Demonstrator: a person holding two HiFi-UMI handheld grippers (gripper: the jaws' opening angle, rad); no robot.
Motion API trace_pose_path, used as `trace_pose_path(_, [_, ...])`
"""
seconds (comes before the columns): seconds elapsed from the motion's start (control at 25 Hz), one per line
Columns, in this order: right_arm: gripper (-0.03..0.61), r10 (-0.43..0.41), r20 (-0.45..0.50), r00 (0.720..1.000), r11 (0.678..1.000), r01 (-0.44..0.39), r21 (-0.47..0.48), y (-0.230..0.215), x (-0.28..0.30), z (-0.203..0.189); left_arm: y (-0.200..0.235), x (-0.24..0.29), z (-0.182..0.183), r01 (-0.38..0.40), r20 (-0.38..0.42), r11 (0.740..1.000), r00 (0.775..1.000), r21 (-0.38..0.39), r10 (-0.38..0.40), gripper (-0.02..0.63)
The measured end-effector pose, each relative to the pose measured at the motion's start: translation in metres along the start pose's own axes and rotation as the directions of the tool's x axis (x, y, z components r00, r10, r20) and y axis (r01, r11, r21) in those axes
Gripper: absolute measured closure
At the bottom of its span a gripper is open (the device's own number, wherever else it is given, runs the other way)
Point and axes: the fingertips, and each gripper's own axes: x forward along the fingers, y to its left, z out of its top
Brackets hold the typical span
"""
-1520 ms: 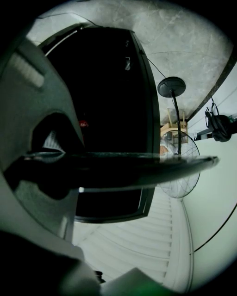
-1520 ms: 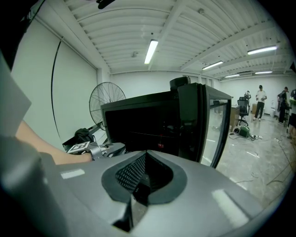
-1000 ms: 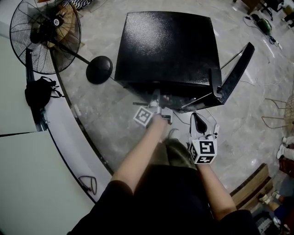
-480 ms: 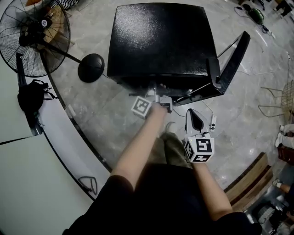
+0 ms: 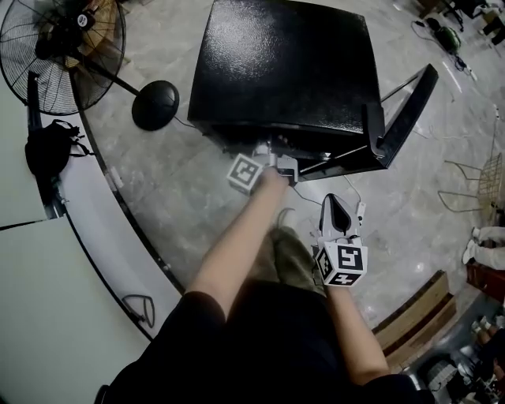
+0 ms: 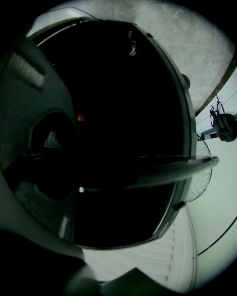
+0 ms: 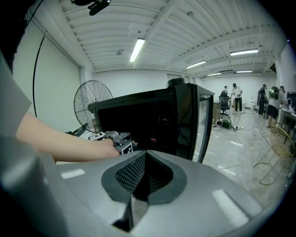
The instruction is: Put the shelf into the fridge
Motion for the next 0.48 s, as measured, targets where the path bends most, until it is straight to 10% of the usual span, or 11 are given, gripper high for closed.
trace_pose_path(0.48, [0.578, -0.003, -0.012, 1.000, 1.000, 0.003, 0.003, -0.005, 0.001, -0.005, 0.006, 0.018, 0.003, -0.012, 0.016, 1.000, 1.000, -0.007, 0.012, 0.589])
